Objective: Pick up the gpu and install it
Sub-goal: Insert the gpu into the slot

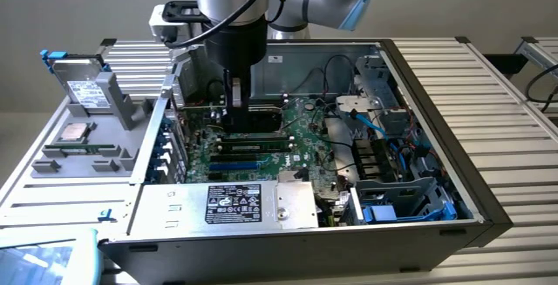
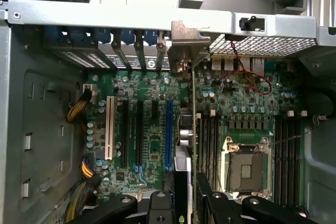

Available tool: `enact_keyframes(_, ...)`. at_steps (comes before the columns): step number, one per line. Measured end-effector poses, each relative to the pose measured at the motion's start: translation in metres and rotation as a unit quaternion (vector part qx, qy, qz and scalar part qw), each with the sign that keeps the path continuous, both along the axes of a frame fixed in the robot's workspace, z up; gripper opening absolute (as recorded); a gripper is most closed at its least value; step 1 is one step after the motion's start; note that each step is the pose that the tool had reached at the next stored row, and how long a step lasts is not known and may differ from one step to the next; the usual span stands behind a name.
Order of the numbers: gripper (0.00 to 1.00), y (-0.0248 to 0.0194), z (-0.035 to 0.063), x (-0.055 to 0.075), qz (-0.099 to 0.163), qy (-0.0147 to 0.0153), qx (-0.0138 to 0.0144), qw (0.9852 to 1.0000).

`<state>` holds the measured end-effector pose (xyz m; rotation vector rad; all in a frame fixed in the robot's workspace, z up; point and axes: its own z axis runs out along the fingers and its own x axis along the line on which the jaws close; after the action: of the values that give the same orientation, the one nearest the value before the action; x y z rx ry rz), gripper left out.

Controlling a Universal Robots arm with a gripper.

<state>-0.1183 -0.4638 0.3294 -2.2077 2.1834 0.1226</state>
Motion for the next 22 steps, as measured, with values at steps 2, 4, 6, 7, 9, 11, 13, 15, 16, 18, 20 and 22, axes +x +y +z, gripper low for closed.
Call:
enact_keyframes(2, 0.28, 0.0000, -0.0026, 0.000, 0.000, 0.0013, -0.0005, 1.0000)
enact_keyframes(4, 0.28, 0.0000, -0.0031, 0.000, 0.000, 0.0030, -0.0019, 1.0000)
enact_keyframes(6, 0.28, 0.0000, -0.0031, 0.000, 0.000, 0.0031, -0.0019, 1.0000)
enact_keyframes(7, 0.28, 0.0000, -0.0032, 0.000, 0.000, 0.0031, -0.0019, 1.0000)
enact_keyframes(9, 0.28, 0.0002, -0.0038, 0.000, 0.000, 0.0034, -0.0020, 1.0000)
enact_keyframes(11, 0.28, 0.0004, -0.0061, 0.000, 0.000, 0.0038, -0.0031, 1.0000)
enact_keyframes(13, 0.28, 0.0006, -0.0084, 0.000, 0.000, 0.0042, -0.0054, 1.0000)
enact_keyframes(15, 0.28, 0.0009, -0.0100, 0.000, 0.000, 0.0048, -0.0096, 0.9999)
enact_keyframes(16, 0.28, 0.0010, -0.0107, 0.000, 0.000, 0.0054, -0.0120, 0.9999)
enact_keyframes(18, 0.28, 0.0012, -0.0116, 0.000, 0.000, 0.0070, -0.0179, 0.9998)
enact_keyframes(20, 0.28, 0.0012, -0.0117, 0.000, 0.000, 0.0072, -0.0181, 0.9998)
enact_keyframes(22, 0.28, 0.0008, -0.0124, 0.000, 0.000, 0.0072, -0.0182, 0.9998)
